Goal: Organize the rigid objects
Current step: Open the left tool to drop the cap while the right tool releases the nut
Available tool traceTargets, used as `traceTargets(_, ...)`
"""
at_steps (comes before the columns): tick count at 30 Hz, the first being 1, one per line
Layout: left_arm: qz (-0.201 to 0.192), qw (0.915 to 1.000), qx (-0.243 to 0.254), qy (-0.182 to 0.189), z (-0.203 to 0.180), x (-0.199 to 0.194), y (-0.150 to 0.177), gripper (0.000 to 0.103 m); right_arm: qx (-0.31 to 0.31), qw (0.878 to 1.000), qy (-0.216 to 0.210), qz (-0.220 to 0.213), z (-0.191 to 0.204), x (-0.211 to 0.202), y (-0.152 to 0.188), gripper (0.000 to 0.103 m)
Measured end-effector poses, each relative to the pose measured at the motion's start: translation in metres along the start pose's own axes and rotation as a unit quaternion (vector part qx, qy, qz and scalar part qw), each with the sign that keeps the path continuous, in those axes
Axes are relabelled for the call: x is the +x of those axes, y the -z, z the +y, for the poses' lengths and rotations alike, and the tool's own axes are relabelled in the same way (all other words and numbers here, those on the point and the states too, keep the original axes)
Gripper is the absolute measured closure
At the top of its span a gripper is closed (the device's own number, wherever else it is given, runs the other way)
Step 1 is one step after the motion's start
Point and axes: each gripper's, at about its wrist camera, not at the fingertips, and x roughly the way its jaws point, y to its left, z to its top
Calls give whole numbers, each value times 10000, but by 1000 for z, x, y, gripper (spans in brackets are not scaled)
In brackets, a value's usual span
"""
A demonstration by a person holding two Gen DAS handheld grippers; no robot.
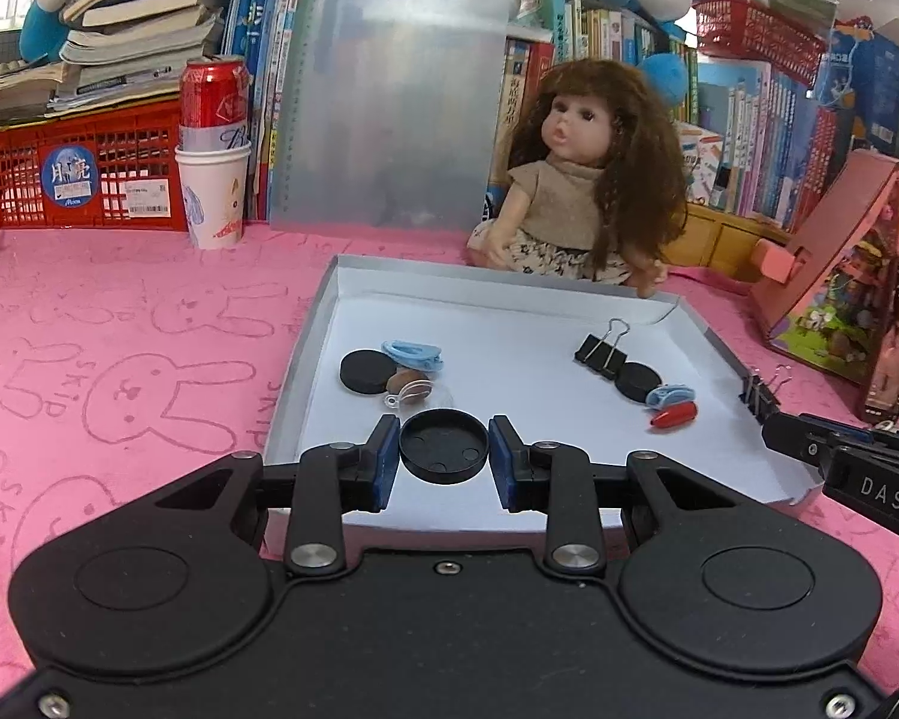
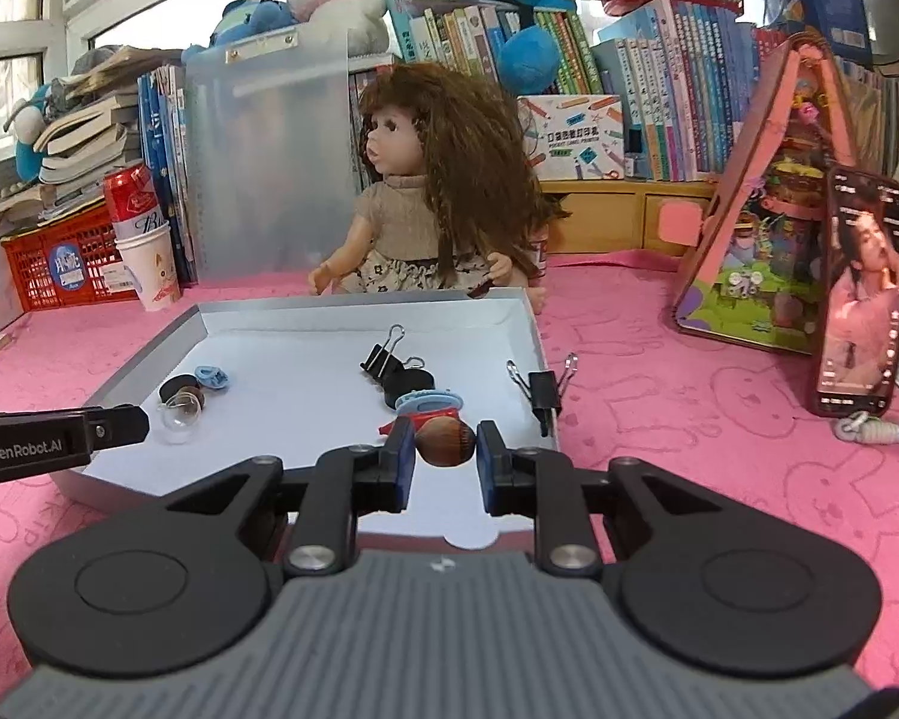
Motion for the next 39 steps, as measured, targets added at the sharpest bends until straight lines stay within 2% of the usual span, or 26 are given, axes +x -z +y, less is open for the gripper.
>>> traceTargets(10,184,9998,16,-99,-2,27,2,73,-170,9996,85,220,8,29,-2,76)
traceTargets(25,249,9996,17,-153,-2,46,4,73,-30,9991,65,429,7,52,-2,76)
traceTargets(26,244,9996,24,-147,-2,46,4,73,-20,9991,50,430,7,52,-2,72)
traceTargets(28,238,9996,40,-132,-3,46,4,73,-8,9992,7,409,7,52,-2,71)
traceTargets(29,229,9996,47,-136,-3,45,4,72,0,9992,3,393,8,51,-2,67)
traceTargets(30,217,9996,59,-145,-4,44,4,68,3,9993,1,377,8,51,-2,55)
traceTargets(39,49,9998,163,-89,-8,24,0,42,-122,9998,-98,130,11,32,-3,38)
